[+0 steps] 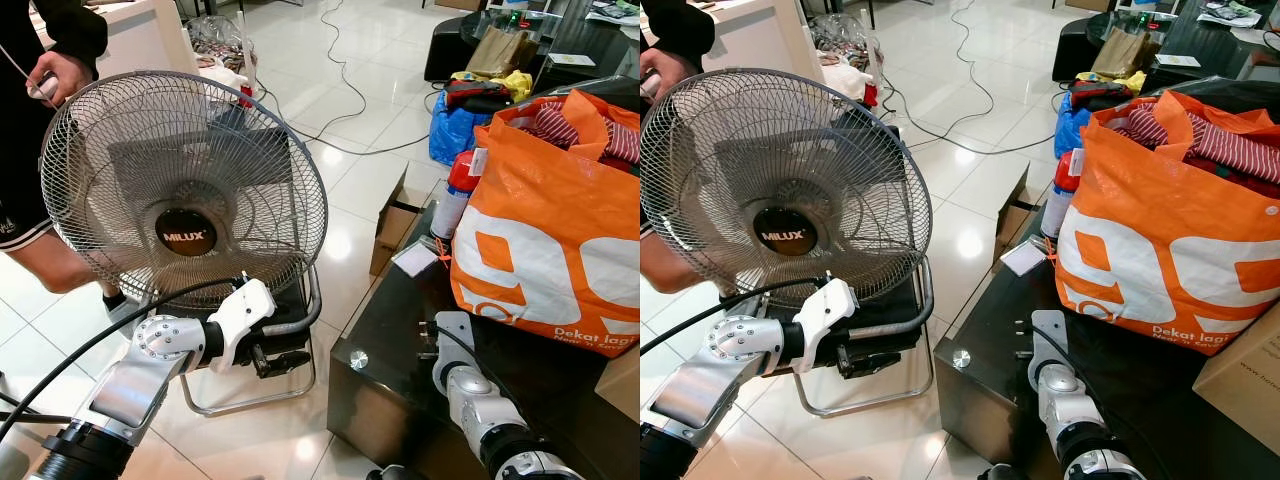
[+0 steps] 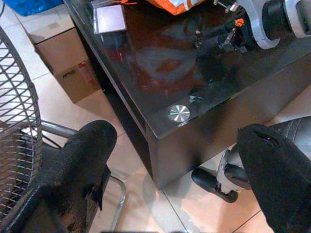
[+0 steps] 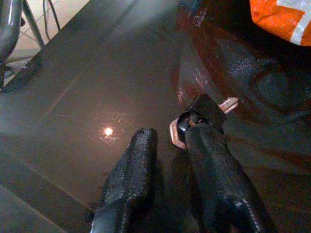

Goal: Hang keys on a hook

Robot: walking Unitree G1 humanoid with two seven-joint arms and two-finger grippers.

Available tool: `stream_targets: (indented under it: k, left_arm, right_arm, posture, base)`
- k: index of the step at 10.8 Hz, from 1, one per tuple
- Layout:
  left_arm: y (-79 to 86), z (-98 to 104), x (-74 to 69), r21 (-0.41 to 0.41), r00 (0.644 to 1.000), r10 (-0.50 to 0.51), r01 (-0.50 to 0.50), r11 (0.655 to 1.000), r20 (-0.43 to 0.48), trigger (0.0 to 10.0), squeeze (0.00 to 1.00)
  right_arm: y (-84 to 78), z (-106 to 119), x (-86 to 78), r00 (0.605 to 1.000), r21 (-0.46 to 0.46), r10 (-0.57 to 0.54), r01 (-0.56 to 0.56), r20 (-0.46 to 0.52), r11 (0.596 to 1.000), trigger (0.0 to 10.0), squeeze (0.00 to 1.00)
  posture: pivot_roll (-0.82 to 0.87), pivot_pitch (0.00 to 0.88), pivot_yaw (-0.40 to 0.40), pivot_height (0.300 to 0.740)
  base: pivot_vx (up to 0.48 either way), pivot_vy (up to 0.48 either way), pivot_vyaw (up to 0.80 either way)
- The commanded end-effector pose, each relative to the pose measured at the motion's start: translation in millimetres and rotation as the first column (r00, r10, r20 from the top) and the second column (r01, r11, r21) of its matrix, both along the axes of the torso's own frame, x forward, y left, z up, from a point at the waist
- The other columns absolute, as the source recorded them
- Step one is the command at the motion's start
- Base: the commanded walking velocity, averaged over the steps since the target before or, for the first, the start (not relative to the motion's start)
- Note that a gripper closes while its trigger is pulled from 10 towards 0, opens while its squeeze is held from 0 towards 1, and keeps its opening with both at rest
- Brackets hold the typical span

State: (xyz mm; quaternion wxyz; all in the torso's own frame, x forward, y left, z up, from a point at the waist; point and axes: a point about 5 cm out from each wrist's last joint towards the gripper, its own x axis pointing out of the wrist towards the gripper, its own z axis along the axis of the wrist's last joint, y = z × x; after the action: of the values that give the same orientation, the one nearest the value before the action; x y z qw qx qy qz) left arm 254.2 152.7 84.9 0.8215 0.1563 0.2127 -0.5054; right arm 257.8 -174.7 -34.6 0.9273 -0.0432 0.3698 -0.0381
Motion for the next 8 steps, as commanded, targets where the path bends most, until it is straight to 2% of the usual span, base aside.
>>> stream_targets:
  k: [1,6,8]
  left_arm:
    - [-1.5,4.4,1.2,0.004,1.000,-0.016,0.016,1.000,0.011,10.0,0.00]
    - [-3.0,3.5,2.5,0.001,1.000,-0.019,0.019,1.000,0.018,10.0,0.00]
    - [-3.9,2.9,3.9,0.001,1.000,-0.018,0.018,1.000,0.025,10.0,0.00]
  right_arm:
    - [-4.6,-6.5,-7.4,0.999,-0.015,-0.006,0.005,-0.047,1.000,0.0,0.00]
    - [-8.1,-5.5,-6.5,0.999,-0.030,-0.002,0.001,-0.037,1.000,0.0,0.00]
    - [-10.9,-1.8,-3.8,1.000,-0.030,-0.017,0.017,-0.003,0.999,0.0,0.00]
  posture:
    - [-0.06,0.000,0.039,0.740]
    - [-0.07,0.000,0.039,0.740]
    - [-0.07,0.000,0.037,0.740]
  base:
    - [0.000,0.000,0.00]
    - [0.000,0.000,0.00]
    - [0.000,0.000,0.00]
